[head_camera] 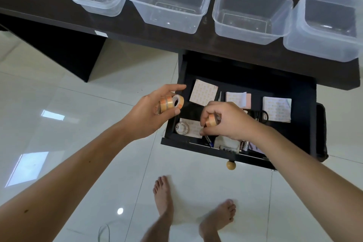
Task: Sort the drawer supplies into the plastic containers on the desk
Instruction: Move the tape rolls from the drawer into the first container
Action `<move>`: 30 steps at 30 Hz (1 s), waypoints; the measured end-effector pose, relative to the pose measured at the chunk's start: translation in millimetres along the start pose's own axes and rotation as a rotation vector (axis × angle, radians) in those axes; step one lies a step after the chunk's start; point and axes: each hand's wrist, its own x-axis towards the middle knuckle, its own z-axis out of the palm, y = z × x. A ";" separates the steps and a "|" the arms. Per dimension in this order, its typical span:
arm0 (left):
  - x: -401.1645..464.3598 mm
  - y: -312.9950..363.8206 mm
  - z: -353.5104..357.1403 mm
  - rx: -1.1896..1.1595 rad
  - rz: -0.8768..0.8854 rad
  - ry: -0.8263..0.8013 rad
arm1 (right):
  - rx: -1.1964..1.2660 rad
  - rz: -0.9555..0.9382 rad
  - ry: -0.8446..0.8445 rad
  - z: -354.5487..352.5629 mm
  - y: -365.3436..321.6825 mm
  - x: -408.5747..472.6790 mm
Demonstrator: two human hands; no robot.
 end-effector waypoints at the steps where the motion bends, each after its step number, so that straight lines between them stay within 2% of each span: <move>1: 0.7 -0.6 -1.1 0.005 0.012 0.003 | -0.031 -0.015 0.023 4.7 -0.8 5.7; 11: 9.0 -5.5 -10.2 -0.046 -0.003 0.014 | -0.249 -0.129 0.021 41.4 -12.8 31.5; 18: 9.6 -10.4 -18.4 -0.104 -0.042 0.013 | -0.395 -0.173 -0.109 34.3 -16.9 39.4; 24: 10.5 -13.6 -26.5 -0.100 -0.056 0.007 | -0.435 -0.178 -0.168 29.9 -20.1 45.0; 30: 8.8 -15.3 -31.1 -0.106 -0.070 0.008 | -0.391 -0.130 -0.132 32.8 -12.6 43.2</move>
